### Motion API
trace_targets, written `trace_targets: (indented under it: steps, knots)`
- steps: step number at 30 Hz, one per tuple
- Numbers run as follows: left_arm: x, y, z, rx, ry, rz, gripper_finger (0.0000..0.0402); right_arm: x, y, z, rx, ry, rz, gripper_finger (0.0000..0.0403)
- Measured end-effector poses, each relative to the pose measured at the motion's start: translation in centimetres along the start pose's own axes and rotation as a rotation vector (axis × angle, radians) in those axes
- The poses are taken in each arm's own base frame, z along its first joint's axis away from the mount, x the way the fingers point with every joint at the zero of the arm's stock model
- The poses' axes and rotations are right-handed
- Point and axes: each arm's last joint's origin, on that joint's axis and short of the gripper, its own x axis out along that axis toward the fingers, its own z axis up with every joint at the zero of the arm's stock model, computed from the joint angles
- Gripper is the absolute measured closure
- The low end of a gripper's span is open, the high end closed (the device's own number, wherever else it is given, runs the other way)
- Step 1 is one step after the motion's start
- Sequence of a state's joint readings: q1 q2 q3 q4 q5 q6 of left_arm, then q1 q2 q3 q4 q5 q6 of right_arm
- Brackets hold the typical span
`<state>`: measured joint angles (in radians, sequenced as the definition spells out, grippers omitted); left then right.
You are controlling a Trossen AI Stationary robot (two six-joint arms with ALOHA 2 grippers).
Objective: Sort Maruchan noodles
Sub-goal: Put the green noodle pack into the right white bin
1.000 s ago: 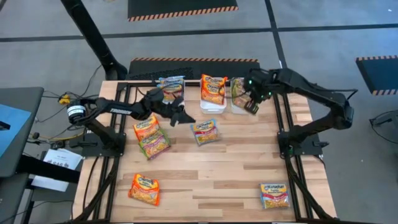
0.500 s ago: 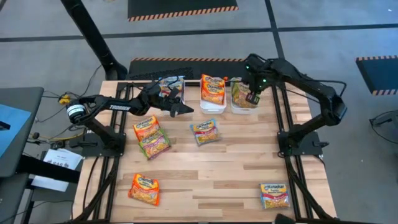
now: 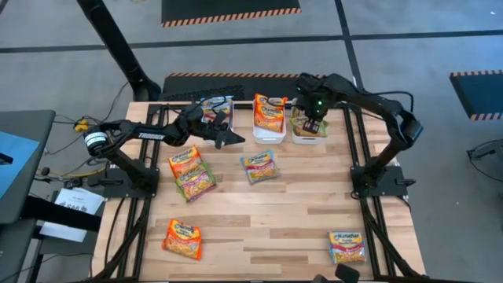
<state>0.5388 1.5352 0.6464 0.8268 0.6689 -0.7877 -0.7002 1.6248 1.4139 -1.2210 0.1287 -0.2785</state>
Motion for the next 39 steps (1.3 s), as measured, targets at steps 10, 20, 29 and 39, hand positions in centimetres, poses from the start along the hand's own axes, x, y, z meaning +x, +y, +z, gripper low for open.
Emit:
trace_targets:
  steps: [10,20,29,39]
  knots:
    - [0.0,0.0,0.0,0.015,0.001,0.001,0.0401,0.5,0.4,0.4,0.089,0.011,0.005,0.0366]
    - [-0.1,0.1,0.1,0.012,0.001,0.006,0.0401,-0.6,0.4,0.2,0.119,0.041,0.011,0.0260]
    - [-0.1,0.1,0.1,0.011,0.002,0.004,0.0401,-5.3,-0.1,0.1,0.263,0.019,0.031,0.0228]
    - [-0.1,0.1,0.1,0.015,0.002,0.005,0.0401,-2.7,1.4,-1.2,0.445,0.213,0.220,0.0228]
